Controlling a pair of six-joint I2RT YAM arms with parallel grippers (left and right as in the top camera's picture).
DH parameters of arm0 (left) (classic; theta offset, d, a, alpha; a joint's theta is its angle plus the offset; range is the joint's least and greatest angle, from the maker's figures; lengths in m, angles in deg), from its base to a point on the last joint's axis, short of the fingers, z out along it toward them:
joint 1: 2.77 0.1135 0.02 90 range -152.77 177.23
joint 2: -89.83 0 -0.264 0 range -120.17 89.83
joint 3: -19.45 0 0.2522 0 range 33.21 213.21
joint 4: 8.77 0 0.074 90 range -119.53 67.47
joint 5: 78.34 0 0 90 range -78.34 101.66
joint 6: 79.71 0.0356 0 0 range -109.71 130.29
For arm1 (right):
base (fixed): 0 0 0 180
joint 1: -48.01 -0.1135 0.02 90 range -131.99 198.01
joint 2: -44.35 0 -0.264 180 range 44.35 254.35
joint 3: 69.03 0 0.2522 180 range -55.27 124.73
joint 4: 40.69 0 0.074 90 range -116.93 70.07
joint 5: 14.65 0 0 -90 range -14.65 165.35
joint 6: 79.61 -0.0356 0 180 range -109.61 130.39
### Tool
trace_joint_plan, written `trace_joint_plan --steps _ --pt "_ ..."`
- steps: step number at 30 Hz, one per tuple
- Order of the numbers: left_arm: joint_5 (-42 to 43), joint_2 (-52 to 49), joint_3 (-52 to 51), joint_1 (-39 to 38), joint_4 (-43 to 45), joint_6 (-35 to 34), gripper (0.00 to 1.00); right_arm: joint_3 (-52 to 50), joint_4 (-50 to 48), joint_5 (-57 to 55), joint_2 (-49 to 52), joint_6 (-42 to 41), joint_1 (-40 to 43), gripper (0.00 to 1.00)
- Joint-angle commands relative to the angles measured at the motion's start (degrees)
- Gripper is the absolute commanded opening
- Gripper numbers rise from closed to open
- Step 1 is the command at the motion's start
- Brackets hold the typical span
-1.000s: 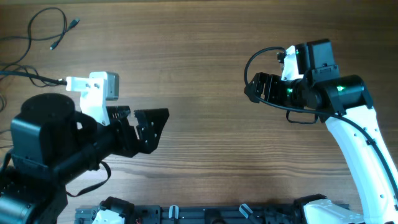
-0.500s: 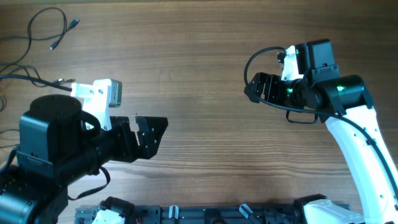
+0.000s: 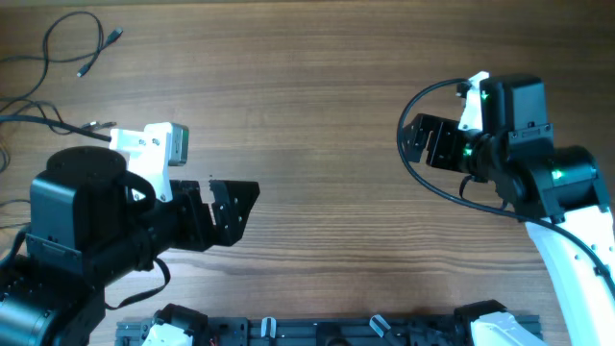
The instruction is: Untangle cables
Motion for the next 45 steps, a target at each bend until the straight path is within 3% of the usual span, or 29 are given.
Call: trace_joint_plan --steps 1,14,18,24,30,36,40,45 --pt "-0.5 0.0 0.1 -0.2 0.0 -0.1 1.0 0.9 -0.3 -3.0 -2.0 -1.6 0.1 1.0" --pt "-0.5 0.0 0.1 -0.2 0.0 -0.1 1.0 0.2 0.1 -12.0 -12.0 -2.4 0.1 1.0" --pt "-0.5 0.0 0.1 -0.2 0.0 -0.1 1.0 -10.2 -9.7 -14.5 -20.1 -1.7 0.2 1.0" --pt "-0.5 0.0 0.1 -0.2 -0.1 -0.2 1.0 -39.3 -36.8 -7.9 -39.4 4.0 5.8 1.0" --pt "-0.5 0.0 0.1 -0.2 -0.1 -0.2 1.0 -62.2 -51.5 -2.1 -57.2 7.7 9.5 1.0" --pt "-0.5 0.0 0.1 -0.2 -0.1 -0.2 1.0 -70.9 -57.5 -3.3 -68.1 11.5 9.5 1.0" --pt "-0.5 0.0 0.1 -0.2 -0.1 -0.2 1.0 -75.0 -65.7 -4.0 -68.6 11.5 9.5 1.0" --pt "-0.5 0.0 0.1 -0.2 -0.1 -0.2 1.0 -74.9 -65.6 -6.3 -68.6 12.7 9.5 1.0"
